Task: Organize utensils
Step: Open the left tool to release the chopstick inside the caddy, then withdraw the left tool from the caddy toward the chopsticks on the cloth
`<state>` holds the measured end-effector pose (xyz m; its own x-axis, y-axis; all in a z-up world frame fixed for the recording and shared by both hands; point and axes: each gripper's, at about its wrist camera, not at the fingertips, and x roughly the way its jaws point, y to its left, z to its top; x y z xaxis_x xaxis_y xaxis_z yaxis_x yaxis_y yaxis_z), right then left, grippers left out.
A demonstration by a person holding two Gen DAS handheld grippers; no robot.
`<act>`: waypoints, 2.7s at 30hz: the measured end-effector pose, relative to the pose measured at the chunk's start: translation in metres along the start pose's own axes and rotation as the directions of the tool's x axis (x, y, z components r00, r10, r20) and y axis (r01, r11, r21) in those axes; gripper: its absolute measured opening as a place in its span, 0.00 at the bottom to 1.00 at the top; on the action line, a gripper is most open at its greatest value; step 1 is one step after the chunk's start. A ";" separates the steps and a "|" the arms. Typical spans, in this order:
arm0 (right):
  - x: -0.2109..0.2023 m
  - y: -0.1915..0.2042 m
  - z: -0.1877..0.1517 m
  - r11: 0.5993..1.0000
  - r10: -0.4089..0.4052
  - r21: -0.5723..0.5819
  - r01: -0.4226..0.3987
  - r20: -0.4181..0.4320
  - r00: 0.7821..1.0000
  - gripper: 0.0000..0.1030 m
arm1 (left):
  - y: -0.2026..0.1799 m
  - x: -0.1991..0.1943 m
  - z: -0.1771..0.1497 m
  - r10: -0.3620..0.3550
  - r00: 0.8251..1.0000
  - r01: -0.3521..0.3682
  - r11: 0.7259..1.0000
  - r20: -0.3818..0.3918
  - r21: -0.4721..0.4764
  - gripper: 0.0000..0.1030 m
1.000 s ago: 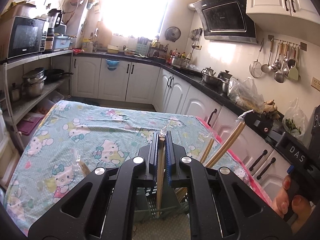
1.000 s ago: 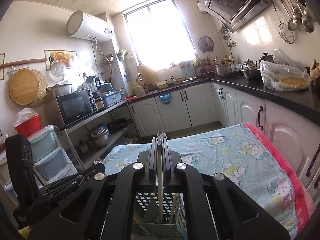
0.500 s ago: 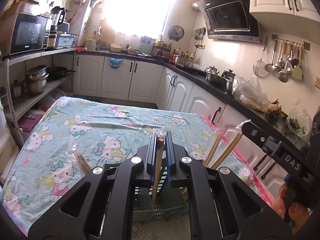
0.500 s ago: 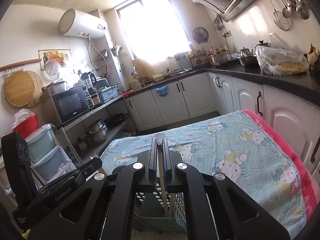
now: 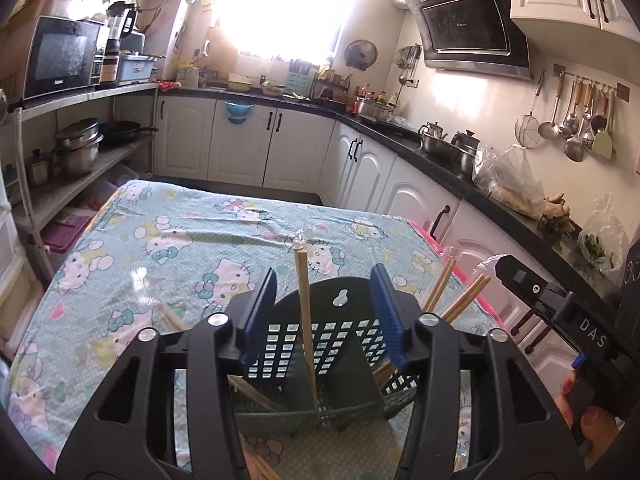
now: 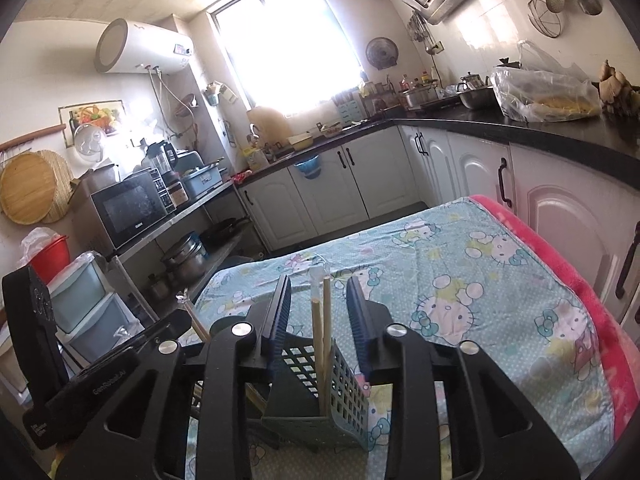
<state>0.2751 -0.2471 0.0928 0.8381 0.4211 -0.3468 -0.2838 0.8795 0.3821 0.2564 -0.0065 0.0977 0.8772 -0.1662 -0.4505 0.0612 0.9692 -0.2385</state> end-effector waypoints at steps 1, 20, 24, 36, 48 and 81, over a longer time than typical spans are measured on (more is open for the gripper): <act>-0.001 0.000 0.000 1.000 -0.001 -0.003 0.001 -0.001 1.000 0.29 | 0.000 -0.001 0.000 -0.004 1.000 0.004 1.000 -0.002 -0.003 0.43; -0.025 -0.004 -0.017 1.000 -0.018 -0.007 0.018 -0.080 0.997 0.34 | -0.002 -0.038 -0.009 -0.097 0.994 0.096 0.995 -0.047 -0.020 0.66; -0.033 -0.003 -0.023 1.000 -0.014 -0.021 0.012 -0.094 0.996 0.39 | -0.002 -0.050 -0.015 -0.113 0.992 0.112 0.993 -0.050 -0.022 0.72; -0.055 -0.003 -0.045 0.999 -0.016 -0.034 0.012 -0.114 0.993 0.48 | 0.007 -0.075 -0.040 -0.125 0.990 0.123 0.992 -0.063 -0.030 0.89; -0.074 -0.002 -0.057 0.999 -0.025 -0.040 0.020 -0.121 0.992 0.57 | 0.017 -0.091 -0.058 -0.125 0.990 0.122 0.991 -0.062 -0.051 0.89; -0.086 0.000 -0.101 0.996 -0.026 -0.090 0.005 -0.233 0.972 0.61 | 0.053 -0.097 -0.112 -0.023 0.984 0.009 0.997 -0.176 -0.082 0.90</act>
<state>0.1561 -0.2610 0.0364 0.7135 0.4380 -0.5469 -0.3199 0.8981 0.3019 0.1211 0.0407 0.0321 0.7782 -0.2180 -0.5889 0.0297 0.9495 -0.3122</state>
